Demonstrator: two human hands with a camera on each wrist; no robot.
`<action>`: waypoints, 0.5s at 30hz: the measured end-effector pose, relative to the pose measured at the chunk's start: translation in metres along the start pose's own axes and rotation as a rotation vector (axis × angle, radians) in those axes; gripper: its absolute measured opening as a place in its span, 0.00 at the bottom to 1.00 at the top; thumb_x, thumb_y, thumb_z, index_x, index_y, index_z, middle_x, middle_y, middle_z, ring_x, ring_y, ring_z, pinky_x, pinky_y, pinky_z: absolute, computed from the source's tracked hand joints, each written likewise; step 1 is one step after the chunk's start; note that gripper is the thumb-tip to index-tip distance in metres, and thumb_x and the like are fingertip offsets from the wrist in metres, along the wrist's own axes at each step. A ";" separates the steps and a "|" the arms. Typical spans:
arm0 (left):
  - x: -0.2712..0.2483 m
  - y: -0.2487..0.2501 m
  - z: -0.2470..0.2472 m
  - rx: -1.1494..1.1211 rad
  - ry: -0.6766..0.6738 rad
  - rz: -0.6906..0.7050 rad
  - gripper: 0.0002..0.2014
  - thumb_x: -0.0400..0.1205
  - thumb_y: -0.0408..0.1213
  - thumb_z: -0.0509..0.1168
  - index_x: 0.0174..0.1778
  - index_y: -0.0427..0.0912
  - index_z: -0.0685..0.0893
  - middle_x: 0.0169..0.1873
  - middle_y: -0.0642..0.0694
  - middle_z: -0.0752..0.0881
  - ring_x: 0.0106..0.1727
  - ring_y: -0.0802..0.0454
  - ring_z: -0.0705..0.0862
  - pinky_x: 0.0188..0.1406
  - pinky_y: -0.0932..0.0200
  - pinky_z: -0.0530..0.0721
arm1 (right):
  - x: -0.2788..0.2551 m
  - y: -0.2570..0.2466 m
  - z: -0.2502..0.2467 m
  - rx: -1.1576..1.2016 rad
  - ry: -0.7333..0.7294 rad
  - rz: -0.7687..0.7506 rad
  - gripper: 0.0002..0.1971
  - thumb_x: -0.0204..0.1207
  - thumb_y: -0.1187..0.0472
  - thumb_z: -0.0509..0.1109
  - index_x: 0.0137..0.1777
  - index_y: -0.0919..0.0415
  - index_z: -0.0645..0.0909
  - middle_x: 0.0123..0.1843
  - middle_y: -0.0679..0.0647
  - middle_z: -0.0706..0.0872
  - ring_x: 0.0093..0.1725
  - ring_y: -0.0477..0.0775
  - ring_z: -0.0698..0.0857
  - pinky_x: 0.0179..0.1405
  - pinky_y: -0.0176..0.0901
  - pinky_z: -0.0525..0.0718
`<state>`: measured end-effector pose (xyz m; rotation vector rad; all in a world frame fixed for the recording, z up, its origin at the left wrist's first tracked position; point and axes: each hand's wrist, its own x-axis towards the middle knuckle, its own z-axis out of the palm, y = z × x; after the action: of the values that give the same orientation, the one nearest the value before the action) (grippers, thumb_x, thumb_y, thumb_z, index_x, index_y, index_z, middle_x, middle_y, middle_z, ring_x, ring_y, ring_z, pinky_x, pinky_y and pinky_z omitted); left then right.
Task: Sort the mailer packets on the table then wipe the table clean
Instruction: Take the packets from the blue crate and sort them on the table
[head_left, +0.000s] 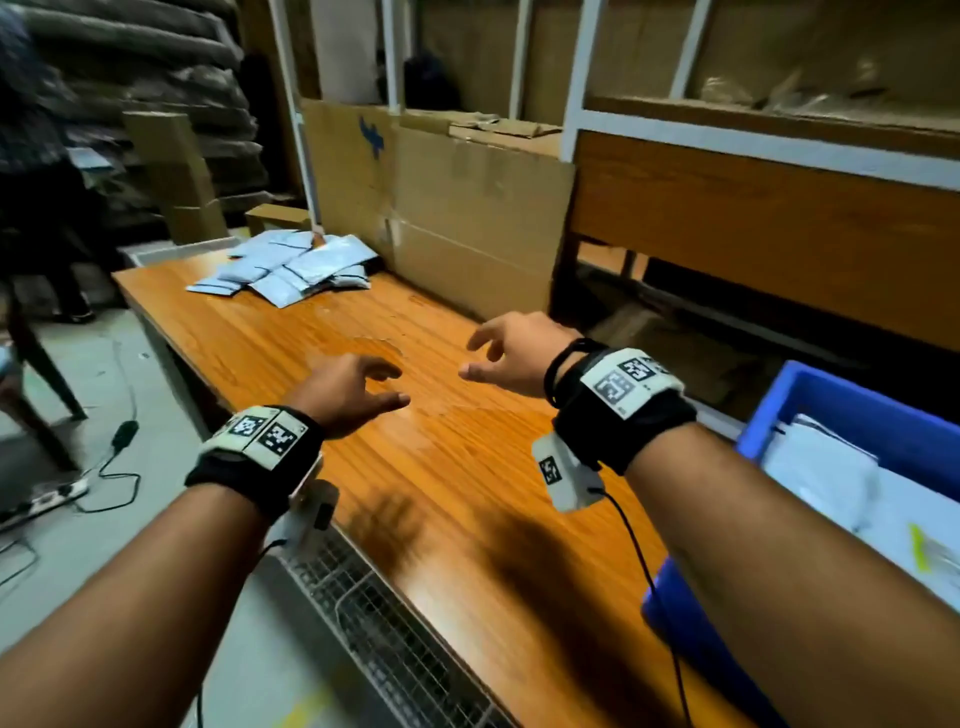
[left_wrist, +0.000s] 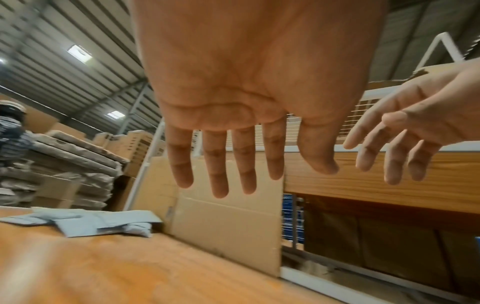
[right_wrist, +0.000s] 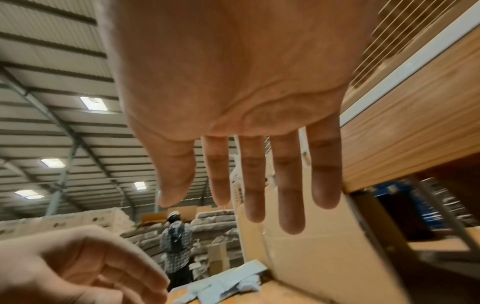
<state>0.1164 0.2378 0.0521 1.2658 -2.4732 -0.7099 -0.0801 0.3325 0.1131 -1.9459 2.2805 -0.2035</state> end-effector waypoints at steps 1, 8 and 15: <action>0.001 -0.021 -0.009 0.013 0.014 -0.024 0.24 0.77 0.49 0.71 0.68 0.43 0.82 0.65 0.42 0.84 0.67 0.47 0.81 0.62 0.55 0.78 | 0.016 -0.017 0.010 -0.006 -0.037 -0.022 0.25 0.74 0.35 0.68 0.67 0.46 0.79 0.61 0.49 0.85 0.60 0.54 0.83 0.50 0.42 0.79; 0.014 -0.162 -0.077 0.027 0.017 -0.134 0.25 0.78 0.49 0.71 0.70 0.43 0.81 0.66 0.43 0.83 0.68 0.47 0.80 0.64 0.56 0.77 | 0.146 -0.111 0.080 -0.028 -0.190 -0.016 0.29 0.76 0.36 0.66 0.72 0.50 0.77 0.67 0.52 0.83 0.62 0.56 0.82 0.55 0.45 0.81; 0.046 -0.270 -0.129 0.051 0.010 -0.185 0.24 0.78 0.53 0.70 0.67 0.48 0.83 0.61 0.46 0.87 0.59 0.51 0.85 0.57 0.59 0.81 | 0.249 -0.164 0.140 0.037 -0.291 0.091 0.28 0.77 0.38 0.67 0.73 0.51 0.74 0.69 0.55 0.81 0.65 0.58 0.80 0.52 0.43 0.78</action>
<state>0.3307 0.0271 0.0159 1.5278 -2.4019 -0.6854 0.0665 0.0587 0.0029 -1.7198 2.1521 0.0449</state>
